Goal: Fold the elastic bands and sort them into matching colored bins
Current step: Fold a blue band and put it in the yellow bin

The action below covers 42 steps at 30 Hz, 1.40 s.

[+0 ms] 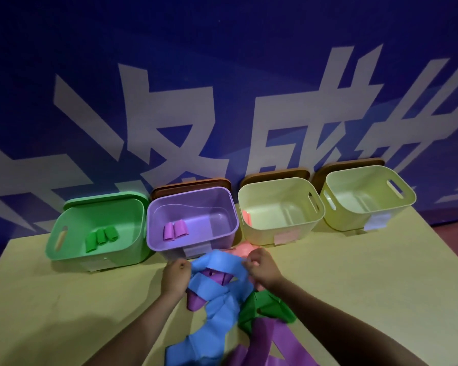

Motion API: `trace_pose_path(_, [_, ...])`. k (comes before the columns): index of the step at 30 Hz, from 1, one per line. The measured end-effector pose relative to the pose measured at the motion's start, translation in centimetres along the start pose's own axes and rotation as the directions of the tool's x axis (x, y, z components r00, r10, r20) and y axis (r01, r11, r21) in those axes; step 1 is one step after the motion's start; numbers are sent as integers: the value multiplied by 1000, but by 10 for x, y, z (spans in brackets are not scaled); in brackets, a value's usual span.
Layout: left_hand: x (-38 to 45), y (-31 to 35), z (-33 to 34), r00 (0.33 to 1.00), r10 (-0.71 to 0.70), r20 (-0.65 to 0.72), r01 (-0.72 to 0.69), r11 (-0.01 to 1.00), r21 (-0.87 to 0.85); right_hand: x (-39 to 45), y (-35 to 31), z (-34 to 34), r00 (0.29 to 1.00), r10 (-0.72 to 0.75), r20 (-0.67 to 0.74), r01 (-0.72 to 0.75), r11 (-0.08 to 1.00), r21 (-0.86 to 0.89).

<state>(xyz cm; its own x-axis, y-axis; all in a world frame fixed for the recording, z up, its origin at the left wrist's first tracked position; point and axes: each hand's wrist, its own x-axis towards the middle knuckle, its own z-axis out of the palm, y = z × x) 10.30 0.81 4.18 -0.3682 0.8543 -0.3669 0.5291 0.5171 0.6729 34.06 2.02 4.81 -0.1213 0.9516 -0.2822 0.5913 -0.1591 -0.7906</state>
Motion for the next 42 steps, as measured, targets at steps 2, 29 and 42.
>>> trace_pose_path(2, [-7, 14, -8, 996, -67, 58, 81, 958, -275, -3, -5, -16, 996, 45, -76, -28, 977, 211])
trace_pose_path(29, [-139, 122, -82, 720, 471, 510, 307, 443, -843, -129, -98, -29, 950, -174, -259, 280, 843, 460])
trace_pose_path(42, [-130, 78, -116, 848, 380, 371, 87, 590, -803, -140, -141, 20, 936, -279, -216, 348, 832, 433])
